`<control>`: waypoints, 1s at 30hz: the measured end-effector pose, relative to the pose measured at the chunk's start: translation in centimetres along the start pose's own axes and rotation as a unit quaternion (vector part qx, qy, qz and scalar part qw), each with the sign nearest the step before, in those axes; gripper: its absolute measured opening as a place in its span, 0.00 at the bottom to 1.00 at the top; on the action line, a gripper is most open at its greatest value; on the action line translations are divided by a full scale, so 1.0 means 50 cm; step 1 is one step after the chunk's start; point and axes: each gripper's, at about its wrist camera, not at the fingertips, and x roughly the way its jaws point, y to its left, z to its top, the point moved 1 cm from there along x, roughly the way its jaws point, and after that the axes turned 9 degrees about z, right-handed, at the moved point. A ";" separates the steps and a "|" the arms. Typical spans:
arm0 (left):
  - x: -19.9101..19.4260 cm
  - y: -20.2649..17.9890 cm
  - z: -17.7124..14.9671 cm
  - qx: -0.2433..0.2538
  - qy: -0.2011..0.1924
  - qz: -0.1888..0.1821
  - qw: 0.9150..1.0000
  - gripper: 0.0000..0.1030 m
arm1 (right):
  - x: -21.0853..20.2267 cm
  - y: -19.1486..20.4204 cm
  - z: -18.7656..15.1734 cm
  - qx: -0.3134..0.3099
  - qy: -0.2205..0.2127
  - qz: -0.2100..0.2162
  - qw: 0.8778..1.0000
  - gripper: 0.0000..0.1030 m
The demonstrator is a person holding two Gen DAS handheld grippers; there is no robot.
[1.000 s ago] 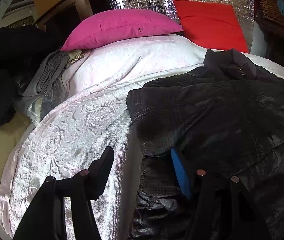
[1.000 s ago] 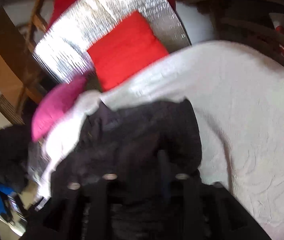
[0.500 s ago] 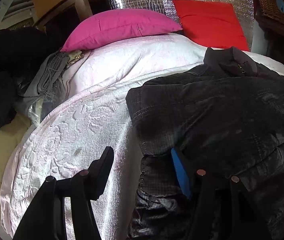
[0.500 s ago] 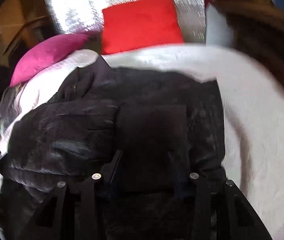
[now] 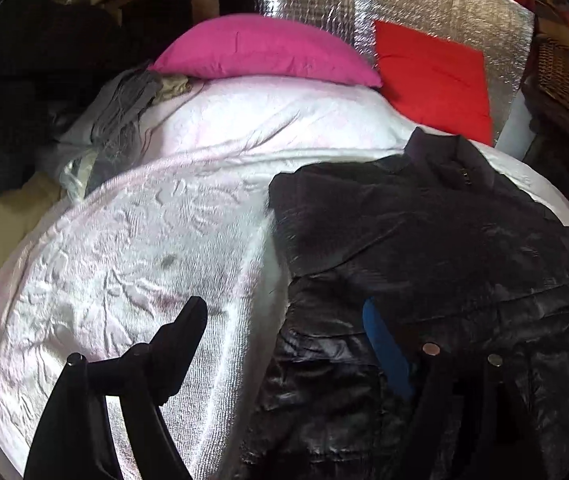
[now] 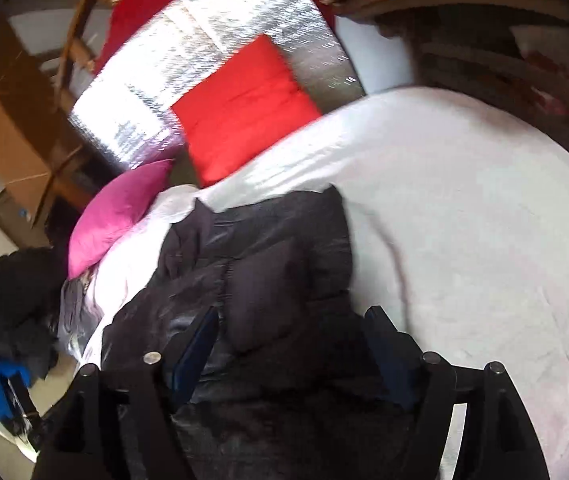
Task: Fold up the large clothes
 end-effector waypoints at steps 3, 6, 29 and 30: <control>0.035 0.014 0.003 -0.036 0.031 -0.037 0.998 0.78 | 0.029 -0.032 0.008 0.016 0.018 0.000 1.000 0.76; 0.045 0.012 0.018 -0.051 0.026 -0.068 0.996 0.78 | 0.072 -0.052 0.017 0.026 0.040 0.012 0.999 0.76; 0.022 -0.134 0.019 0.067 -0.043 0.013 0.997 0.78 | 0.165 0.018 0.010 -0.047 0.063 -0.036 0.996 0.59; 0.001 -0.135 0.020 0.070 -0.059 0.020 0.996 0.78 | 0.148 0.024 0.010 -0.048 0.053 -0.031 0.997 0.65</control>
